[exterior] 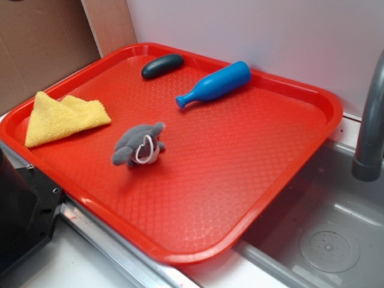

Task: Grab the blue bottle.

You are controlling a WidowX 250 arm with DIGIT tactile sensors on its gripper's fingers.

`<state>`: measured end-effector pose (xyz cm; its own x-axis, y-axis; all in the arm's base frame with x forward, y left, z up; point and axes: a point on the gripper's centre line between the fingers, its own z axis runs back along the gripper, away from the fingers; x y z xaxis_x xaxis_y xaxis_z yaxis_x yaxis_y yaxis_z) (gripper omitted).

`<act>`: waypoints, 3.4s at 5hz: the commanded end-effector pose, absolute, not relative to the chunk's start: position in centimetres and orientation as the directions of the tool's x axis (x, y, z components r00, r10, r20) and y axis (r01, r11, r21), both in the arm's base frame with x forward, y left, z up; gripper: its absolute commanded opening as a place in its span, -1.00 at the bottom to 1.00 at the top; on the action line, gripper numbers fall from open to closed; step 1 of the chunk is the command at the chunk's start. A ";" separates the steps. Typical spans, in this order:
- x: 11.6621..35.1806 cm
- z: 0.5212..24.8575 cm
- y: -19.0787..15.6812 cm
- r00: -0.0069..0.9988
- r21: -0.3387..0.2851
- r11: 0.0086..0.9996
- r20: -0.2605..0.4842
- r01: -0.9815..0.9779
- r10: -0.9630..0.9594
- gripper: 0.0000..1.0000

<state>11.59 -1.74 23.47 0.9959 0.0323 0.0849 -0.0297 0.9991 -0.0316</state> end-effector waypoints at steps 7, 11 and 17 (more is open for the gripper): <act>28.0 13.0 -2.2 0.959 0.021 0.990 0.250 -0.140 0.130 1.00; 34.9 5.0 -2.5 0.982 0.087 0.993 0.179 -0.080 0.063 1.00; 27.8 12.6 -3.6 0.970 0.085 0.976 0.160 -0.198 0.183 -1.00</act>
<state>27.52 -3.42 10.62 0.9810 0.1722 0.0894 -0.1817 0.9769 0.1128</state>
